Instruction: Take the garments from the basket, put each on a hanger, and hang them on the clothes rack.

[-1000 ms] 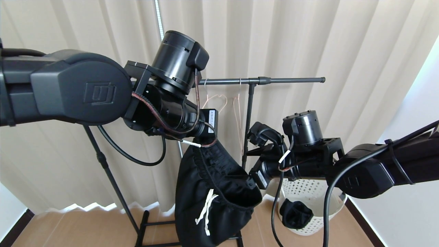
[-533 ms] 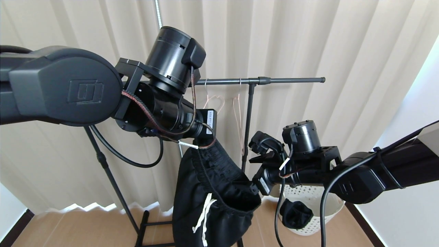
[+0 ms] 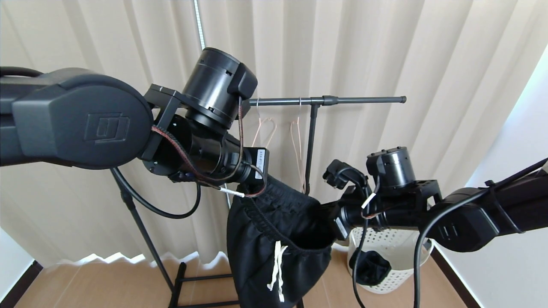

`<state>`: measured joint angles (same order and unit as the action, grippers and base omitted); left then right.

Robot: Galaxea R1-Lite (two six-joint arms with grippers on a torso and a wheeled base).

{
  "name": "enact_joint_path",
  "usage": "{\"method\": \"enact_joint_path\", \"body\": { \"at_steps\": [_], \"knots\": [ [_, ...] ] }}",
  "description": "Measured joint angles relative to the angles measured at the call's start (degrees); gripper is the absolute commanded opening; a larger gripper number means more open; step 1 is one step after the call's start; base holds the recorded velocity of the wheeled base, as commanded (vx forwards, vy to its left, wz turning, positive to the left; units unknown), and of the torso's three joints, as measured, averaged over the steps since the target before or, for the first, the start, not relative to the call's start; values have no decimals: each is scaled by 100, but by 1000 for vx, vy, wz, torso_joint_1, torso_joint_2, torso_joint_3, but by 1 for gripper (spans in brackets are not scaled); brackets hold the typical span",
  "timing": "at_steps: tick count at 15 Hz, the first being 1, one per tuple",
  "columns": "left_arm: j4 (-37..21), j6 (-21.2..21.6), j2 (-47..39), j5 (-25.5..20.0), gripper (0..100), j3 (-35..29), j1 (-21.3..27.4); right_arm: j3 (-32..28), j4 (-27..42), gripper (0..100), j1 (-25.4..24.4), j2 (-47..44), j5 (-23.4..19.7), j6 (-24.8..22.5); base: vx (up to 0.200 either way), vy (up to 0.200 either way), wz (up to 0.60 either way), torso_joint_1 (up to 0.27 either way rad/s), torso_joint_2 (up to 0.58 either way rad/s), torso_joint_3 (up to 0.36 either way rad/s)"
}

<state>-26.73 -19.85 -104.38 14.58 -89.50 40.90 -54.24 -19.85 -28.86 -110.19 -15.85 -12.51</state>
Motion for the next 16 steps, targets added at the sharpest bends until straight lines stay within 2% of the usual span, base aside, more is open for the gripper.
{"method": "enact_joint_path", "body": {
  "at_steps": [3,6,7,10,16],
  "knots": [
    [9,274,-26,-7,0,202,-68,452,-13,0,424,600,39,430,0,0,0,0,0,0],
    [33,307,-223,-24,0,246,-94,636,-35,0,678,1097,650,1240,0,0,0,0,0,0],
    [41,321,-336,-20,100,216,-99,645,-115,0,695,1201,745,1385,0,0,0,0,0,0],
    [49,480,-594,-16,100,100,-79,600,-246,0,747,1319,920,1428,0,0,0,0,0,0],
    [46,523,-708,-49,100,-68,-229,435,-251,0,962,1240,1296,1423,0,0,0,0,0,0]
  ]
}}
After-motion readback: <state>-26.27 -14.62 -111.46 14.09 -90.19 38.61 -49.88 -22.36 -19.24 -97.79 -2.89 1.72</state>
